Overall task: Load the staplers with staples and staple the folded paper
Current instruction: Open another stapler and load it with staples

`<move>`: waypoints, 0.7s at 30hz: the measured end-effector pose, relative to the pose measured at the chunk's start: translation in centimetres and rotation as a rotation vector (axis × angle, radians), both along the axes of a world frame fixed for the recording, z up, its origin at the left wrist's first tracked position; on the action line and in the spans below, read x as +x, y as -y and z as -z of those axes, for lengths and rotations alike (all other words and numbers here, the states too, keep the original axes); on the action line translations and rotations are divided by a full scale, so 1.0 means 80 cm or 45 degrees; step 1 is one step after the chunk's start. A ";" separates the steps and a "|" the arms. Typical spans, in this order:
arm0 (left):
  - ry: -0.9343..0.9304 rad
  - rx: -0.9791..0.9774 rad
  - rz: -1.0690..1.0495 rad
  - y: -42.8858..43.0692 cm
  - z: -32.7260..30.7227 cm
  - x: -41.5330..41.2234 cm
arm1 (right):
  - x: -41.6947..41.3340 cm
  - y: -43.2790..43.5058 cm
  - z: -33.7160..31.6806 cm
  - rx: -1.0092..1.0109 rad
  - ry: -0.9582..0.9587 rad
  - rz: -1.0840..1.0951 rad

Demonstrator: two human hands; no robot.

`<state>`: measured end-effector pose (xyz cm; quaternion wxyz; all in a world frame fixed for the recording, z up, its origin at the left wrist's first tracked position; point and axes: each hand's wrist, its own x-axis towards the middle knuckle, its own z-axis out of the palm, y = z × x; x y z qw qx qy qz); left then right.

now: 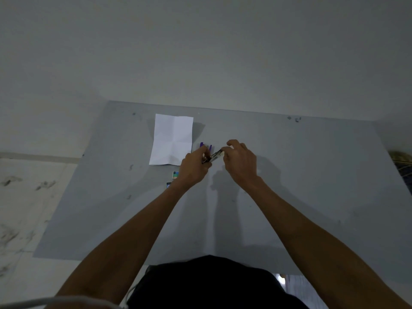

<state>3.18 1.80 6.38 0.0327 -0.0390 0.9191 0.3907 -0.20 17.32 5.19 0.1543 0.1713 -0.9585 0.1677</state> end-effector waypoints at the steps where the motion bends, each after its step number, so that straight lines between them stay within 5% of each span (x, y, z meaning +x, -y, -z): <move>1: -0.003 -0.011 0.004 0.000 0.000 -0.001 | 0.000 0.000 0.002 0.065 -0.025 -0.015; 12: -0.031 -0.094 0.014 -0.003 0.005 -0.003 | 0.001 -0.001 0.000 -0.080 0.228 -0.162; 18: -0.065 -0.162 -0.014 -0.001 0.003 -0.003 | 0.007 0.003 -0.006 -0.890 0.373 0.170; 21: -0.132 -0.235 0.018 -0.002 -0.004 -0.003 | 0.001 0.013 -0.010 -1.474 0.862 0.536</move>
